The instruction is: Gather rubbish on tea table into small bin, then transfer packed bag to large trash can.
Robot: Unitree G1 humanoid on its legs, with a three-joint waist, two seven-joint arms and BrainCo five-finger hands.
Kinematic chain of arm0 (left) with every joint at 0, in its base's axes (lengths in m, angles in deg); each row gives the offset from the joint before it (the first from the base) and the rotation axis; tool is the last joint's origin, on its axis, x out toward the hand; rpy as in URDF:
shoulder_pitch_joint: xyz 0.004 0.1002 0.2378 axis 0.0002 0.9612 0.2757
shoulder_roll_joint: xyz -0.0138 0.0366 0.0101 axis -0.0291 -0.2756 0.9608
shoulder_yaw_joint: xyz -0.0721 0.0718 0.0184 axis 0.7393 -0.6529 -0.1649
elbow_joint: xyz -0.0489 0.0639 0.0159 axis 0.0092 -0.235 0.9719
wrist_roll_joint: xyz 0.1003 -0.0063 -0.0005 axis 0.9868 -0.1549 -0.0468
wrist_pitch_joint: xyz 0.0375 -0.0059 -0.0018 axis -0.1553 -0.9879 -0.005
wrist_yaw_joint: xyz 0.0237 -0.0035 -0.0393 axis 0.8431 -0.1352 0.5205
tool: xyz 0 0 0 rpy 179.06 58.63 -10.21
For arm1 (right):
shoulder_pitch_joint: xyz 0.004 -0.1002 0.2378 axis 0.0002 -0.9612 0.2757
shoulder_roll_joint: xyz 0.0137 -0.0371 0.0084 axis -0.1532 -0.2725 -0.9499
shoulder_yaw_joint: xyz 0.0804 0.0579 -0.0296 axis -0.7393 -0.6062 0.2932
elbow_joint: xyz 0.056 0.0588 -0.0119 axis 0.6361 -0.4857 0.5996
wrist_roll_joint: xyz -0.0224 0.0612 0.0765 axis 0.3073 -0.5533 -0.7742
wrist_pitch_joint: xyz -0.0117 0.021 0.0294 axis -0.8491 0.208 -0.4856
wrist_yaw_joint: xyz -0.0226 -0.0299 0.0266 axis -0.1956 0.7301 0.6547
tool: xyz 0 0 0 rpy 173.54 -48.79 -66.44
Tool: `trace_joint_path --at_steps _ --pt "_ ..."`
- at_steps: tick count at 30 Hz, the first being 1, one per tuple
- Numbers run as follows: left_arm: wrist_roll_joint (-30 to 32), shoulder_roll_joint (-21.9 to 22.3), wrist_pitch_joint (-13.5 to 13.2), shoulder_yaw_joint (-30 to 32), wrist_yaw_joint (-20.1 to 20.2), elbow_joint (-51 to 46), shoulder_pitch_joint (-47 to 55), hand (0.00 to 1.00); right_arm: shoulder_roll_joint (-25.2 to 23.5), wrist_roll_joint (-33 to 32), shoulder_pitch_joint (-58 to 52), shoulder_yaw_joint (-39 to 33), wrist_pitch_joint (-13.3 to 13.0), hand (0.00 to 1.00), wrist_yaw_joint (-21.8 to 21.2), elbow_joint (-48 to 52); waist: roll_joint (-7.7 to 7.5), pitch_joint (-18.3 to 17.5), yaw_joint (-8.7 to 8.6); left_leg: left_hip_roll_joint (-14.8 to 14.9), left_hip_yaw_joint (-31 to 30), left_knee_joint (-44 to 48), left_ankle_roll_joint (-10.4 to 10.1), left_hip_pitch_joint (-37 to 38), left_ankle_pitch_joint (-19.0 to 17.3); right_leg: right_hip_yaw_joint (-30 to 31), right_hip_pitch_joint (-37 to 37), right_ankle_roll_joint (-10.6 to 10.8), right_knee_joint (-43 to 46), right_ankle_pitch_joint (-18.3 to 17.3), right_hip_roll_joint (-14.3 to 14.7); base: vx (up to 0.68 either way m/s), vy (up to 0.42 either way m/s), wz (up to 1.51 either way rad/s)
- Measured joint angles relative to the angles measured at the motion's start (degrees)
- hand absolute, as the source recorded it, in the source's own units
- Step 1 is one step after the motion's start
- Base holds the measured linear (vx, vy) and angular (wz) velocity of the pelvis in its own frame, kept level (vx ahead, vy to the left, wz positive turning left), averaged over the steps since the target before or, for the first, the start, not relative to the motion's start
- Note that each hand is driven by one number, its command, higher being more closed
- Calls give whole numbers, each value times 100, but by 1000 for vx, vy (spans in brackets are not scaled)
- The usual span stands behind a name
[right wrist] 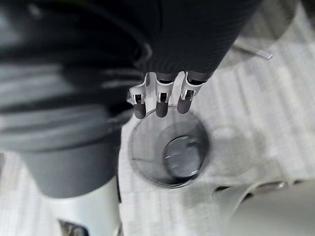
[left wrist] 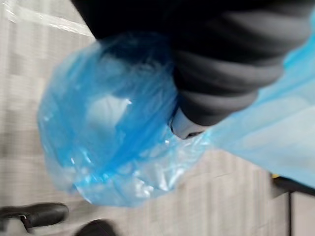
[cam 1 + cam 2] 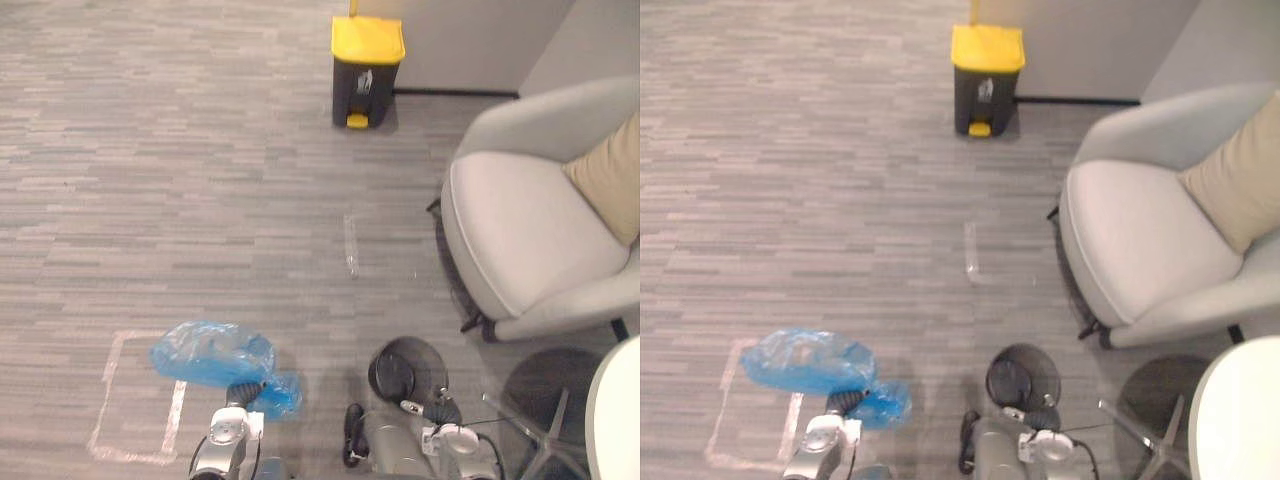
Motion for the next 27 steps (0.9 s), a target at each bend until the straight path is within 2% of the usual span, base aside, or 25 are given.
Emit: trace_joint_path --at_steps 2,4,5,6,7,8,9,10,11,12,13,14,15,16,17,18,19,20,21,22,23,24,25,27 --pt "-4 2 1 29 3 -12 -46 100 -60 -1 121 -11 18 0 1 14 -137 80 87 -30 147 -221 112 -419 -232 222 330 5 -228 3 -109 396 47 -57" --pt "-1 15 2 18 7 -11 -97 100 -137 0 190 -85 20 0 10 23 -207 116 95 -135 90 -1009 82 -736 -224 304 637 48 -430 -21 -276 315 108 -31" --pt "4 45 4 17 9 -8 -164 100 -139 0 195 -194 20 0 15 31 -241 133 99 -285 12 -1829 28 -894 -51 382 848 210 -554 -107 -410 435 259 -24" --pt "4 85 3 1 13 7 -170 100 -88 0 169 -244 20 0 27 12 -210 115 106 -426 -251 -2831 -36 -949 460 440 1021 447 -673 -235 -457 366 230 -26" --pt "4 108 2 -5 14 31 -161 100 -20 0 161 -245 20 0 34 -21 -135 73 109 -430 -364 -3262 -77 -959 726 476 1052 532 -696 -283 -435 365 308 -53" --pt "4 99 5 -9 16 178 -168 100 42 0 171 -241 43 0 37 -187 -69 16 203 -479 -485 -3404 123 -916 1579 720 1086 783 -675 -464 -448 294 256 -36" --pt "6 -7 26 -6 16 271 -200 100 -34 2 191 -228 58 0 32 -235 -250 -17 168 -706 -403 -3383 152 -884 1369 784 1145 796 -695 -472 -676 378 307 -28" --pt "7 -36 26 -9 18 276 -216 100 -58 6 155 -230 59 0 30 -237 -314 -26 167 -779 -360 -3347 202 -883 1255 819 1142 823 -655 -488 -770 466 311 7" --pt "7 -107 28 -48 23 276 -246 100 -74 10 86 -242 69 0 28 -252 -361 -45 183 -910 -281 -3242 245 -856 1075 911 1094 858 -413 -486 -915 474 304 -9" --pt "9 -127 31 -69 40 279 -245 100 -77 11 78 -240 86 0 17 -253 -360 -41 196 -999 -188 -3202 378 -684 905 1055 954 907 123 -475 -1030 391 253 -17" --pt "11 -132 33 -76 48 282 -219 100 -81 10 75 -239 89 0 14 -252 -360 -40 203 -1030 -157 -3215 387 -591 860 1126 872 953 385 -465 -1067 394 221 -31" --pt "12 -147 36 -155 72 279 -128 100 -110 14 75 -227 90 0 5 -248 -336 -27 181 -1067 -43 -3281 467 -246 696 1312 461 1302 1520 -252 -1133 393 176 -23" --pt "12 -225 40 -279 80 278 -106 100 -155 15 55 -215 88 0 4 -244 -322 -18 152 -1090 -36 -3357 505 24 578 1414 100 1495 2496 -174 -1122 471 193 -14" --pt "12 -248 40 -296 81 277 -106 100 -176 15 52 -212 88 0 3 -240 -325 -21 134 -1105 -47 -3396 526 119 540 1419 -58 1441 2839 -237 -1094 311 82 6" --pt "12 -266 40 -290 74 275 -111 100 -210 15 56 -203 87 0 2 -230 -319 -16 91 -1117 -69 -3493 532 314 476 1383 -373 1297 3363 -398 -1008 374 39 10" --pt "12 -265 41 -289 73 279 -132 100 -224 14 81 -163 87 0 2 -223 -281 7 53 -1117 -100 -3686 535 622 428 1232 -740 1061 3562 -596 -858 460 7 16" --pt "11 -252 38 -277 73 278 -174 100 -212 13 83 -151 69 0 1 -181 -250 27 31 -1100 -115 -3915 536 942 427 1026 -1007 865 3269 -738 -704 466 -26 15" --pt "11 -250 39 -274 73 279 -196 100 -201 13 78 -152 65 0 2 -181 -240 38 22 -1089 -131 -3980 537 1030 426 955 -1077 811 3113 -769 -654 407 -82 22" --pt "11 -246 39 -270 73 280 -288 100 -172 13 111 -151 60 0 1 -184 -218 58 -16 -1037 -180 -4156 537 1241 426 765 -1285 720 2529 -778 -493 404 -124 34" --pt "11 -261 27 -260 72 281 -394 100 -163 12 158 -149 54 0 2 -182 -202 76 -51 -969 -223 -4327 509 1422 411 636 -1453 671 1521 -505 -325 402 -135 36" --pt "11 -265 24 -261 73 281 -415 100 -159 13 187 -149 54 0 2 -183 -205 76 -61 -955 -240 -4379 486 1475 398 622 -1470 670 1180 -335 -296 432 -153 54" --pt "12 -345 14 -265 75 306 -439 100 -152 14 120 -143 53 0 5 -243 -313 93 -125 -1030 -389 -4508 251 1704 267 559 -1337 534 180 835 -278 471 -156 33" --pt "15 -272 20 -263 76 458 -504 100 -31 16 174 -147 64 0 3 -345 -126 103 -142 -832 -548 -4595 117 1847 223 480 -1213 315 220 815 -109 565 -181 17" --pt "27 -276 16 -260 82 540 -483 100 -9 16 219 -169 57 0 6 -318 -100 92 -144 -756 -585 -4547 26 1857 295 464 -1242 206 407 558 -34 433 -161 -6"
